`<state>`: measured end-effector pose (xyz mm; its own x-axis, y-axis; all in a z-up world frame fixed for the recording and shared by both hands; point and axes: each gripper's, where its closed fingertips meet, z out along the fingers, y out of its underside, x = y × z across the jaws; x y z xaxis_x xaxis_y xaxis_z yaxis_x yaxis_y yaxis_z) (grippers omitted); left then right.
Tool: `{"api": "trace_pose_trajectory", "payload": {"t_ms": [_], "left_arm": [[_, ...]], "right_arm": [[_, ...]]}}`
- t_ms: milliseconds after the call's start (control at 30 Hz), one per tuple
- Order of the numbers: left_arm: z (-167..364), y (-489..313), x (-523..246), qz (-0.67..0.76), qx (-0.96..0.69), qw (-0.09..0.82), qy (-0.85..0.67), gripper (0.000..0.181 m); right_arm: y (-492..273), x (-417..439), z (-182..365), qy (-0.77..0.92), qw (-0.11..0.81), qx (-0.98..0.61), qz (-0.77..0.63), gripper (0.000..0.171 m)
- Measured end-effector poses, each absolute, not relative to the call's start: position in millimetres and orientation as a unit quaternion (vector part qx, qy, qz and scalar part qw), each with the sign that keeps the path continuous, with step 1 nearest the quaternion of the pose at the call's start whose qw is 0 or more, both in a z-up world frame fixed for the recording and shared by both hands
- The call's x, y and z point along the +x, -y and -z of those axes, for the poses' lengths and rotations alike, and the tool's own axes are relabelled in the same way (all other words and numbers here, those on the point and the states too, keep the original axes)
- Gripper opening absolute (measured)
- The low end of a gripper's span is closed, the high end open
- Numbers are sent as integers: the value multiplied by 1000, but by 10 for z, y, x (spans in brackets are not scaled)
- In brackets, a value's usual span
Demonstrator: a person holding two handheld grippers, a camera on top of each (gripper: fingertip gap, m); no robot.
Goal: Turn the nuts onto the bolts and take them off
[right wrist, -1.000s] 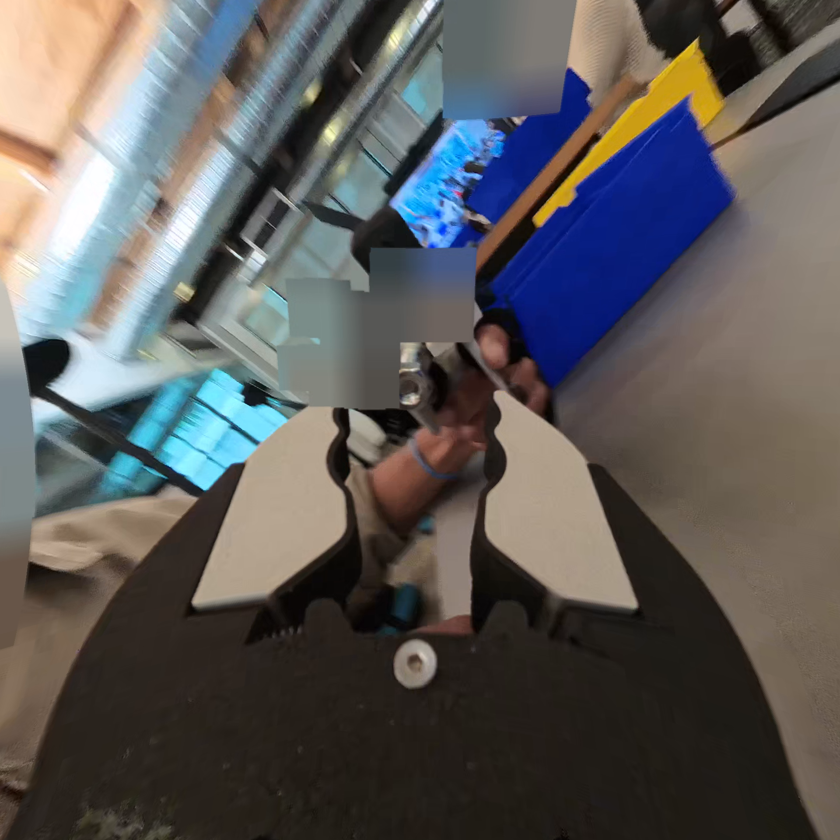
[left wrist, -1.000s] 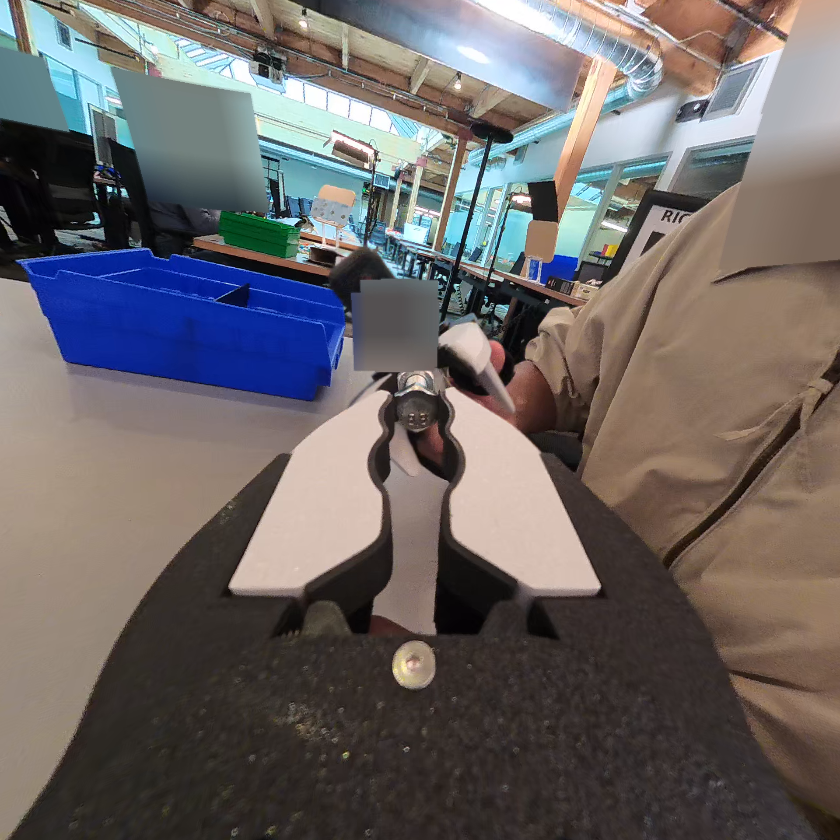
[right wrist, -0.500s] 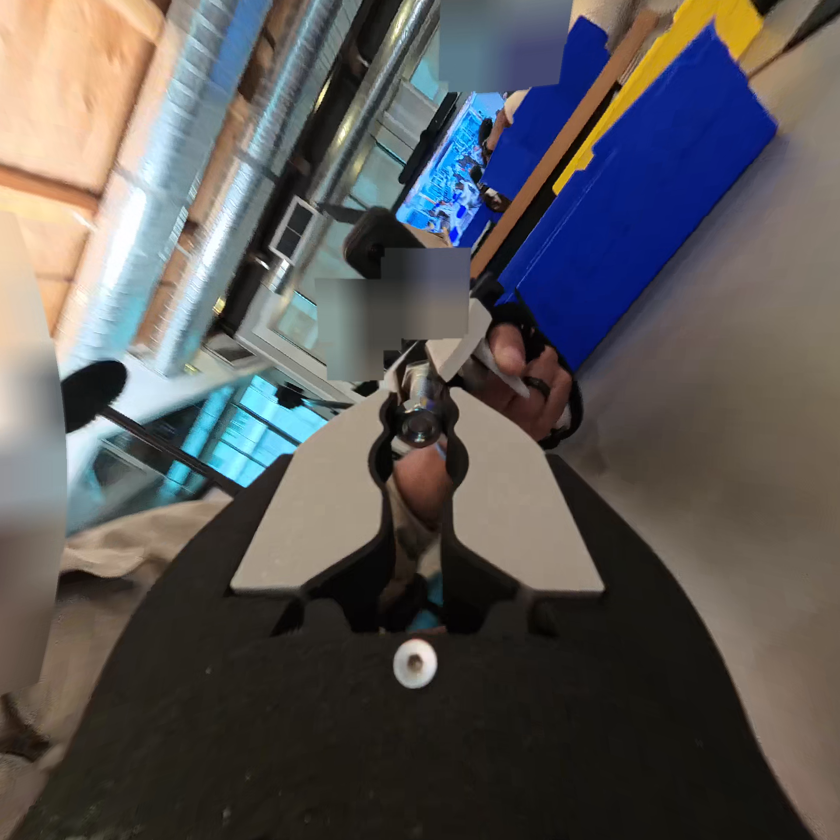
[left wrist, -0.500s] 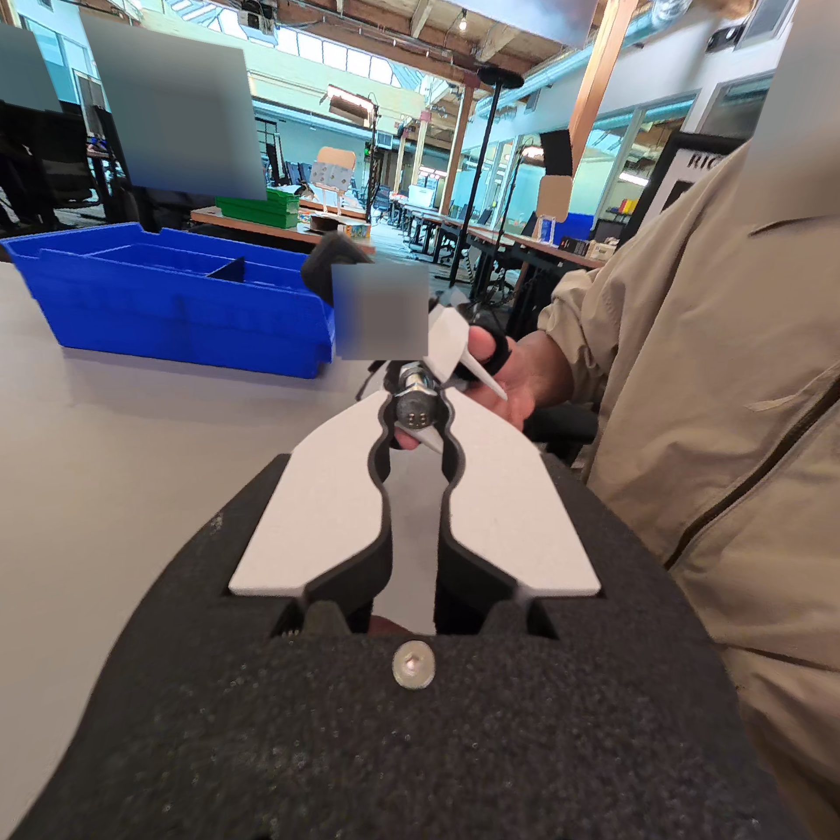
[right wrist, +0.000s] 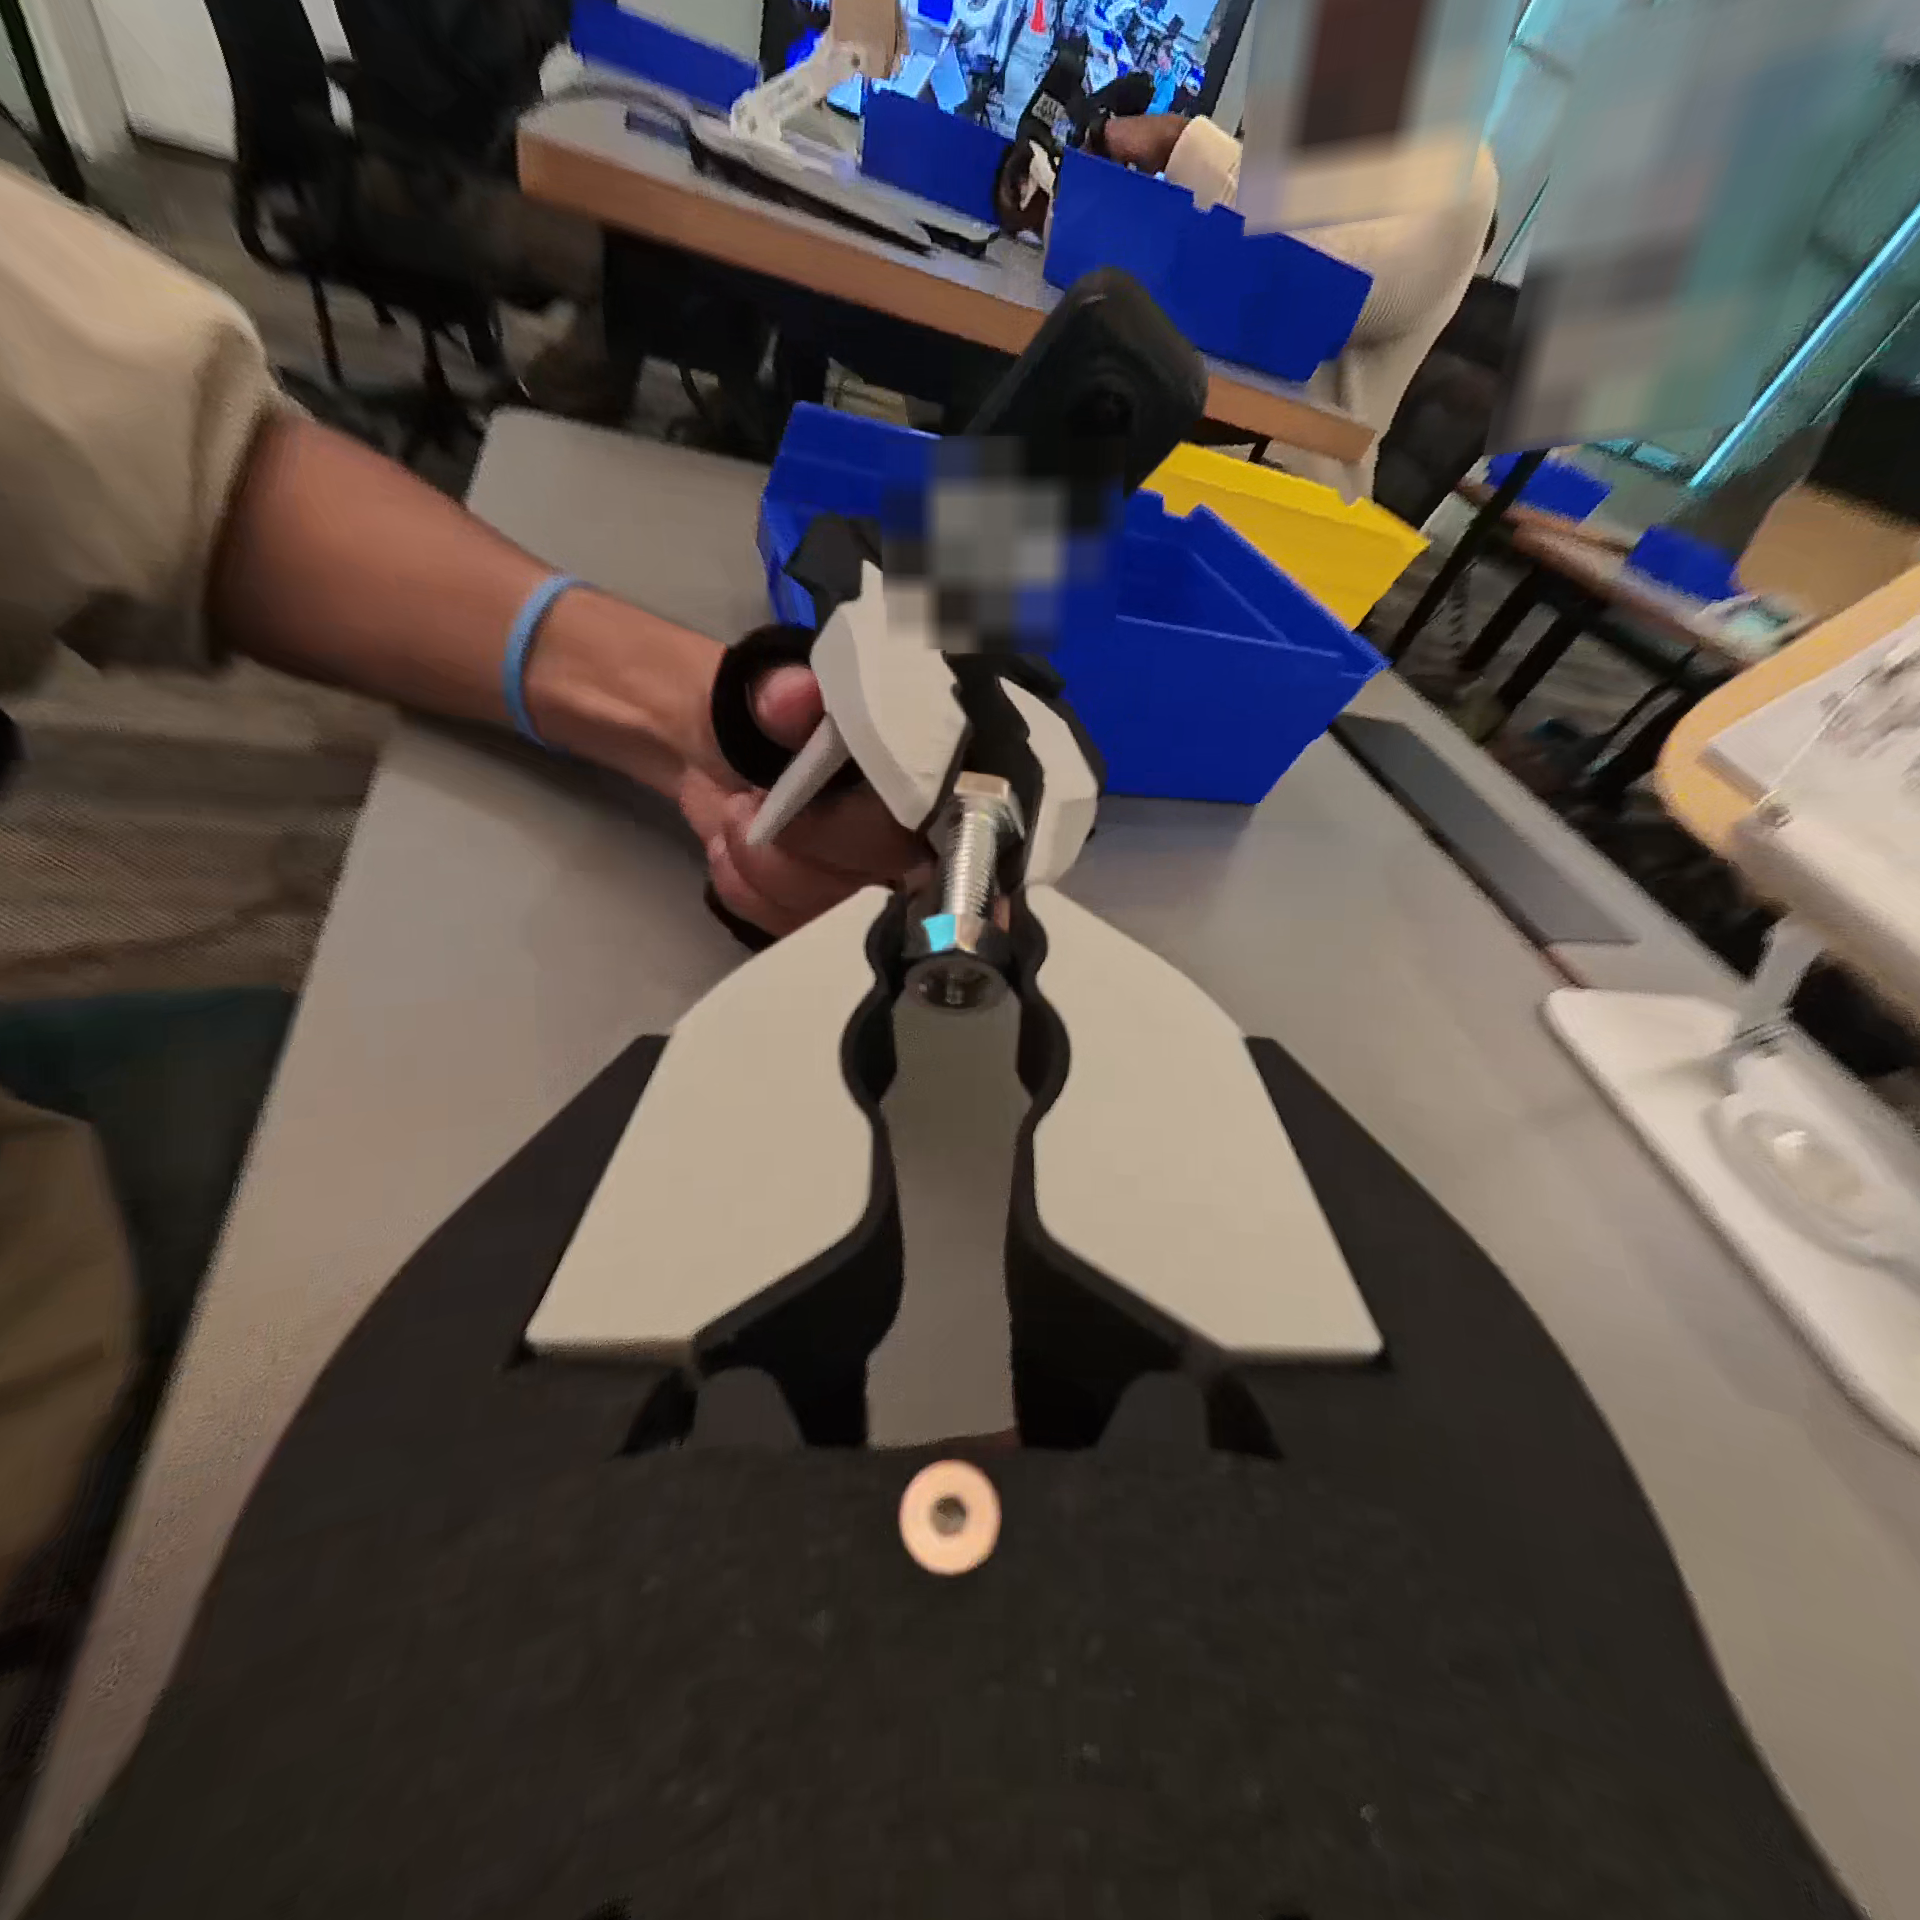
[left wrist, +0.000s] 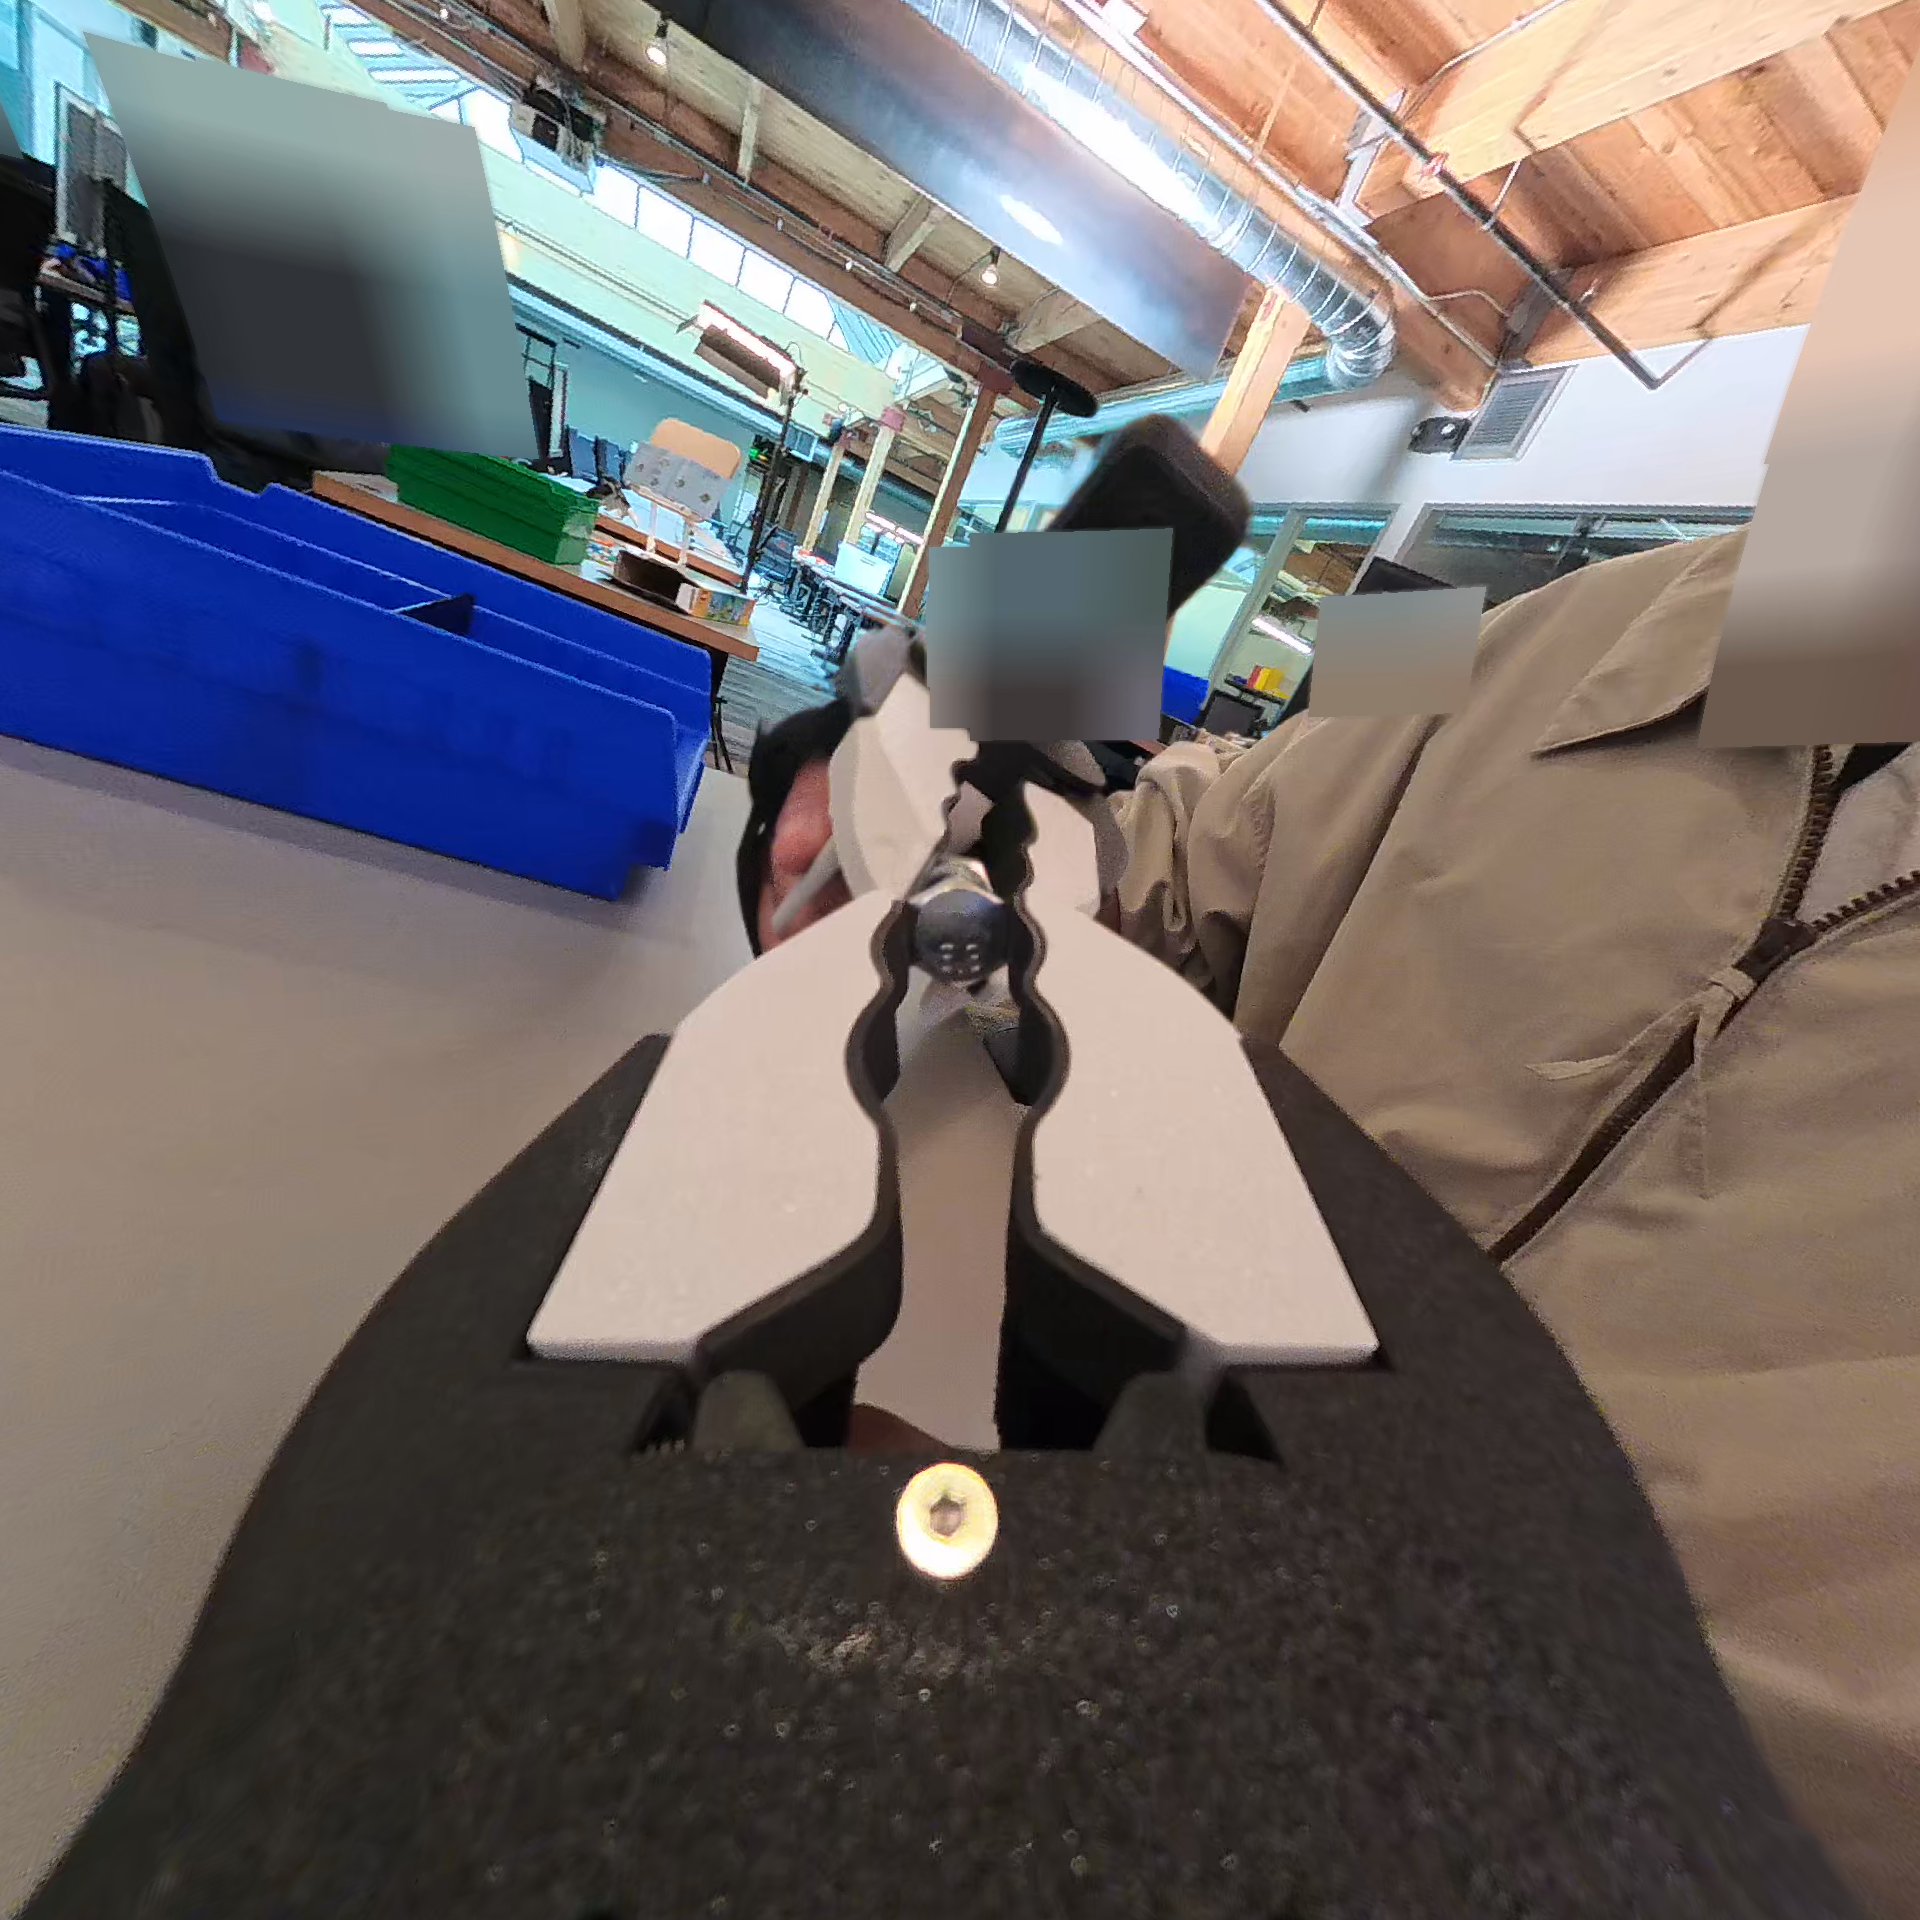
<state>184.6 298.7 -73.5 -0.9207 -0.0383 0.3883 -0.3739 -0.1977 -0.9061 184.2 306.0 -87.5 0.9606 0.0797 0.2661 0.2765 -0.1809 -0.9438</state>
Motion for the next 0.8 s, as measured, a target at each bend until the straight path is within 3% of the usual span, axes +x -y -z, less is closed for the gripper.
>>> {"api": "trace_pose_trajectory", "payload": {"t_ms": [300,600,800], "left_arm": [[697,-3023,1923,-777,189,145,582,17],[727,-3027,1974,-784,213,231,536,17],[692,-3065,1982,-789,213,228,529,17]], "right_arm": [[-3079,1969,823,219,562,-749,273,19],[-3068,2039,778,432,389,-586,565,19],[-3104,2029,749,425,407,-574,570,19]]}}
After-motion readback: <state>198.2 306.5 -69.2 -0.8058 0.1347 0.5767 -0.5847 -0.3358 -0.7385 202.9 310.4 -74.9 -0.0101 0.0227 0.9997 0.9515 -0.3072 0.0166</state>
